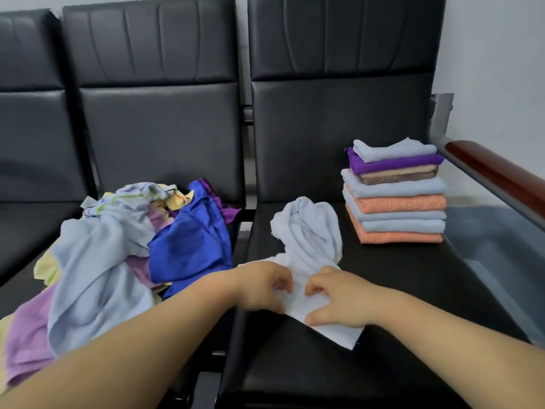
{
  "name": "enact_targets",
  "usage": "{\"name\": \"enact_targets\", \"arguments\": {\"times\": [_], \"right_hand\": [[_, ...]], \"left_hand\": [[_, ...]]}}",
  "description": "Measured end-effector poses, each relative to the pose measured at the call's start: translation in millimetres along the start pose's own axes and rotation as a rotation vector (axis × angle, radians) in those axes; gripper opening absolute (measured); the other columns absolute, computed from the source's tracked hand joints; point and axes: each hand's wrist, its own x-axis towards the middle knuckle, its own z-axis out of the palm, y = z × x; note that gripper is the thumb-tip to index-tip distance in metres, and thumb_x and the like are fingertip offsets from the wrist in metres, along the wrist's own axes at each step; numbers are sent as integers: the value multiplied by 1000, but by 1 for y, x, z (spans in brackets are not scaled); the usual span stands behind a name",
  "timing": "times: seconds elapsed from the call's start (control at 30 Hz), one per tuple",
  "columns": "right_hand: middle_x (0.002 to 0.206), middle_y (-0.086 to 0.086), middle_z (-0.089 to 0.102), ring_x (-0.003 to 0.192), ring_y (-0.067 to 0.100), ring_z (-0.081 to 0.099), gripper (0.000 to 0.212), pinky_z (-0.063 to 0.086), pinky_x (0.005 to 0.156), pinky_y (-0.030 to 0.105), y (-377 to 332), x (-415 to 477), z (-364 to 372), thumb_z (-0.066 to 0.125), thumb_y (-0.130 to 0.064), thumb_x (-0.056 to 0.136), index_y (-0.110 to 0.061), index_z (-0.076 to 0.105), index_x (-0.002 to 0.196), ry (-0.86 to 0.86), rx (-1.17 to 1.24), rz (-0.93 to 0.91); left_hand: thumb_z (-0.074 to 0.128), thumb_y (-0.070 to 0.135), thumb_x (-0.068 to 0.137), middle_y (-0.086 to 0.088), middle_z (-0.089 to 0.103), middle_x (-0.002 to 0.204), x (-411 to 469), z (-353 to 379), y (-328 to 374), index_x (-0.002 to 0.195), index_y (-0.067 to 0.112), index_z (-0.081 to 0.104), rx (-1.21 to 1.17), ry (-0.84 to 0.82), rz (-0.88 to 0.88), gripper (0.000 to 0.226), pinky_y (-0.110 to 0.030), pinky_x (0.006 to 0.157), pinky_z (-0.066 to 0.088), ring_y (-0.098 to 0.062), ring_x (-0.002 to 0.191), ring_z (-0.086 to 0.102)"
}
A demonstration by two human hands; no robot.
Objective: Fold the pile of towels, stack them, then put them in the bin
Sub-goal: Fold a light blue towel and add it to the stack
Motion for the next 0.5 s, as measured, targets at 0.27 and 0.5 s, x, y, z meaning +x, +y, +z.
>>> {"name": "enact_targets", "arguments": {"times": [0.27,0.5], "right_hand": [[104,-16,53,101,8,56,6,49,93,30,17,7,8,66,-40,96,-35,68,94,160,-37,-53],[83,-11,62,78,11,57,16,42,67,25,20,3,-34,60,-22,99,-24,66,84,350,475,56]], "left_hand": [[77,40,83,10,56,112,12,17,-6,110,32,69,104,157,95,30,-28,93,45,-10,105,52],[62,36,98,1,63,91,20,4,1,93,13,68,-53,304,90,25,-33,81,49,-13,85,57]]}}
